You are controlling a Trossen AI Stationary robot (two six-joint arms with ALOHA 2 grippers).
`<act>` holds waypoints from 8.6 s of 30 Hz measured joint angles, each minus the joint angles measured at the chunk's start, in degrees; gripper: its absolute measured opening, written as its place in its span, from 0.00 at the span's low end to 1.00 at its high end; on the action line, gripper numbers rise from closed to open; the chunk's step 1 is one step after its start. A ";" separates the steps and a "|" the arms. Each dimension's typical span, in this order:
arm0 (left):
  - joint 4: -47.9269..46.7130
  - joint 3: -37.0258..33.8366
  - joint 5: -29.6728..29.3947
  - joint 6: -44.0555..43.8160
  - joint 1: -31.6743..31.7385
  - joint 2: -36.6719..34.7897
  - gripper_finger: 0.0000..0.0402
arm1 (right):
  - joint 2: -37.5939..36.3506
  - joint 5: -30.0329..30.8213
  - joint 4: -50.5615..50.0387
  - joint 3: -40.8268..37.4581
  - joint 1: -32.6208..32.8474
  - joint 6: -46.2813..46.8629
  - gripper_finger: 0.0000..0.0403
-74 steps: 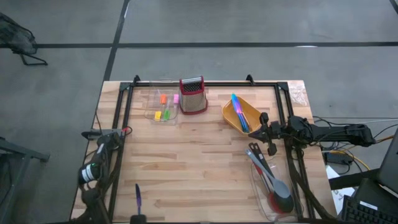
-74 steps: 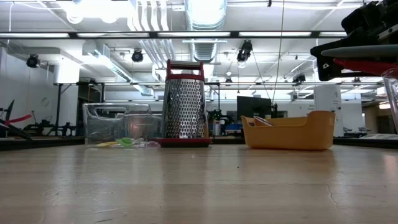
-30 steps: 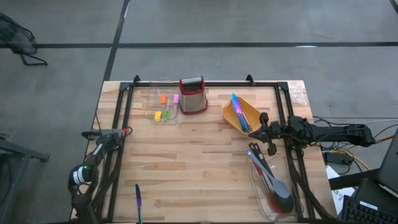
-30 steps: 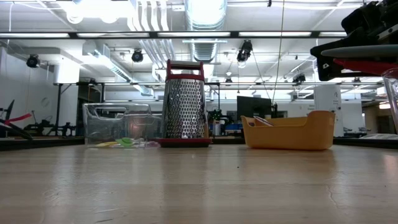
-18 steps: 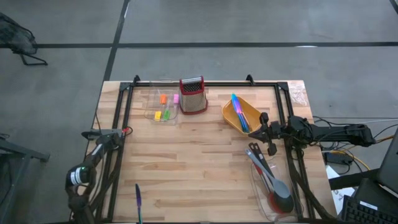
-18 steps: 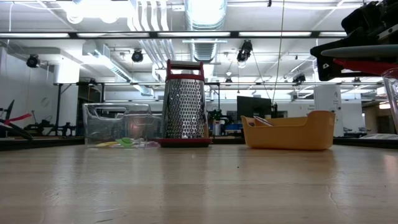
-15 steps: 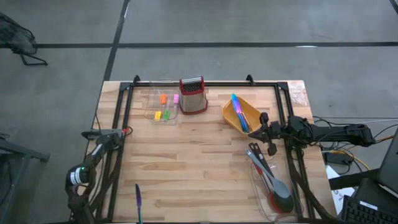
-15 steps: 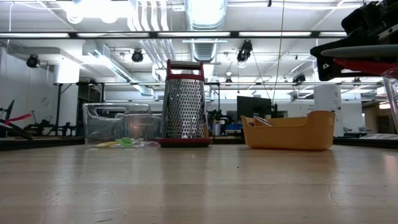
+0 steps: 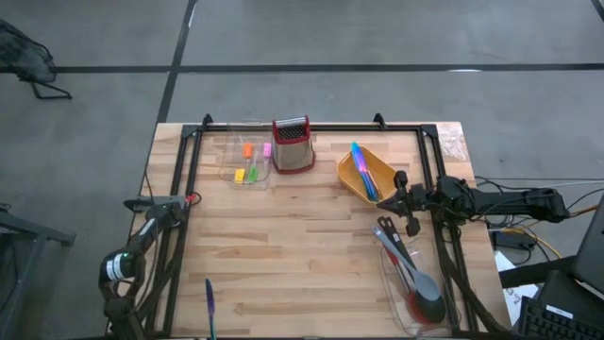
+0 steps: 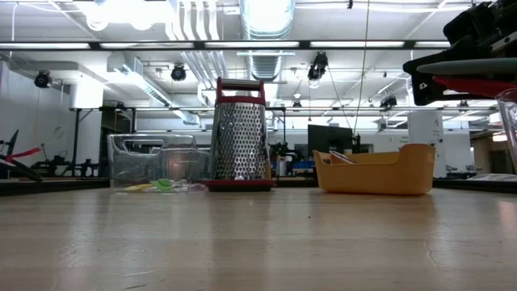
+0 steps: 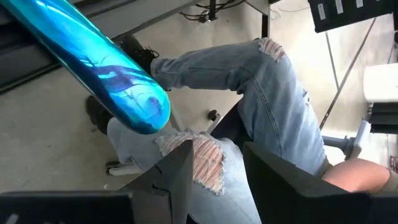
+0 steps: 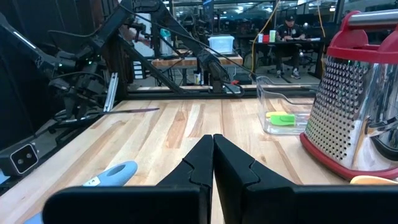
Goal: Pick & Place Kitchen Items
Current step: Put the blue table knife into the orange bin
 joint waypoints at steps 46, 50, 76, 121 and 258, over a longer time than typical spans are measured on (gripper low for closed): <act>-20.67 21.68 32.09 45.27 15.93 0.00 0.26 | -0.08 -0.02 0.00 0.01 0.01 0.00 0.02; -23.12 20.84 39.48 44.96 18.09 0.00 0.33 | -0.09 -0.01 0.01 0.01 0.00 0.00 0.02; -30.78 18.30 61.80 44.74 25.35 0.07 0.37 | -0.09 -0.01 0.02 0.00 0.00 0.00 0.02; -26.86 14.59 57.91 49.89 17.37 -0.02 0.37 | -0.06 -0.02 0.02 0.00 0.00 0.00 0.02; -26.56 10.58 21.81 74.25 10.46 -2.21 0.41 | -0.04 -0.02 0.06 0.02 0.01 0.00 0.02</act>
